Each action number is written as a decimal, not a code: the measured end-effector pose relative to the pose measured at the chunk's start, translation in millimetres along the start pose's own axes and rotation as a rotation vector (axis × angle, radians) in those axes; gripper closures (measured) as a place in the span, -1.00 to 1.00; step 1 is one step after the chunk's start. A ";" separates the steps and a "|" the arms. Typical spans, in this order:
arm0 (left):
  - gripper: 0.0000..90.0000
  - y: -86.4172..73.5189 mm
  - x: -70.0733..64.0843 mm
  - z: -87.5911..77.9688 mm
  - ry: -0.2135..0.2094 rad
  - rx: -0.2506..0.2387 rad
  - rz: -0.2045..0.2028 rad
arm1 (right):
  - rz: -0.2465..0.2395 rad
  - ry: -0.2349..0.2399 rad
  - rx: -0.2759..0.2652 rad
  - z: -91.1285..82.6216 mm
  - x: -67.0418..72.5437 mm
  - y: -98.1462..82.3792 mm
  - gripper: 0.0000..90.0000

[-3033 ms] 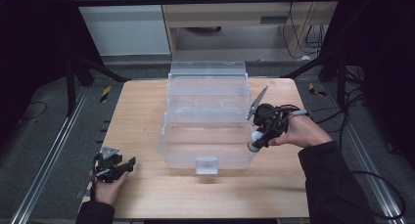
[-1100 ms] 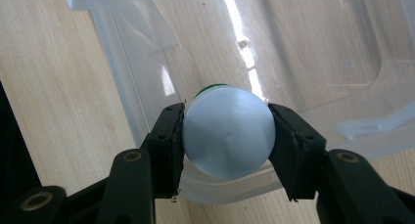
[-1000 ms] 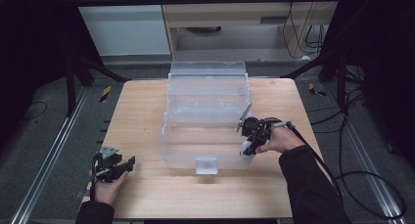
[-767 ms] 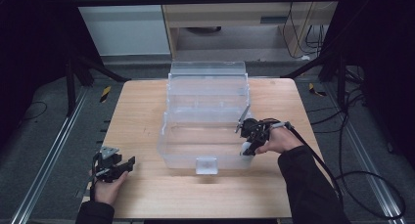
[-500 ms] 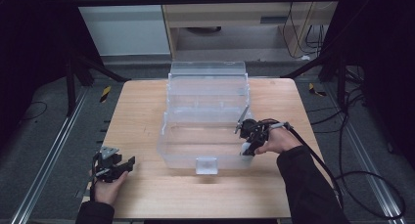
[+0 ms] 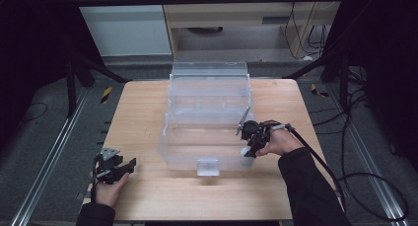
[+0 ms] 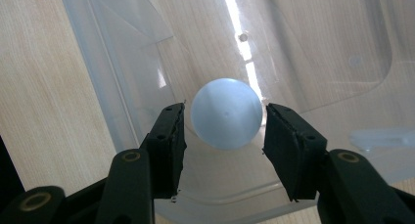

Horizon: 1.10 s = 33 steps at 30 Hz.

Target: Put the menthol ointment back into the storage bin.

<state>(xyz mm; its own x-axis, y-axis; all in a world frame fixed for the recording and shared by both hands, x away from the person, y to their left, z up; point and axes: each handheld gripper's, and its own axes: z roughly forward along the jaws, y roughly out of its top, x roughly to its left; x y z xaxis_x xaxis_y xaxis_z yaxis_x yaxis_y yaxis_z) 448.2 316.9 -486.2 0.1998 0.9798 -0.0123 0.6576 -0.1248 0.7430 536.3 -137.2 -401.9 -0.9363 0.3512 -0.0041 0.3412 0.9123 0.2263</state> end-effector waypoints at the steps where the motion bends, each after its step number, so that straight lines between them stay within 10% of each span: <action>1: 0.00 0.0 0.0 0.0 0.000 0.000 0.000 | -0.003 -0.001 -0.005 -0.8 0.1 -0.3 0.11; 8: 0.00 0.0 0.0 0.0 0.000 0.000 0.000 | 0.013 -0.010 -0.032 -5.9 1.2 -2.0 0.04; 19: -0.01 0.0 -0.2 -0.9 -0.001 -0.006 -0.001 | 0.111 -0.059 -0.266 -33.5 3.9 -25.4 -0.21; 26: -0.01 -0.4 -0.1 -1.2 0.000 -0.009 -0.003 | 0.287 -0.166 -0.530 -52.7 4.1 -58.9 -0.44; 33: 0.10 -0.3 -0.7 -1.8 -0.016 -0.007 -0.001 | 0.427 -0.243 -0.684 -54.0 8.1 -95.1 -0.50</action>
<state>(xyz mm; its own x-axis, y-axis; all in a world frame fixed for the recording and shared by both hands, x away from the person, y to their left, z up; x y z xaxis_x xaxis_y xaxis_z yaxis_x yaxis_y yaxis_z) 446.6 316.5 -485.3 0.2104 0.9773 -0.0236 0.6530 -0.1225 0.7474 491.8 -232.4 -370.9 -0.6674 0.7443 0.0237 0.4629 0.3897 0.7961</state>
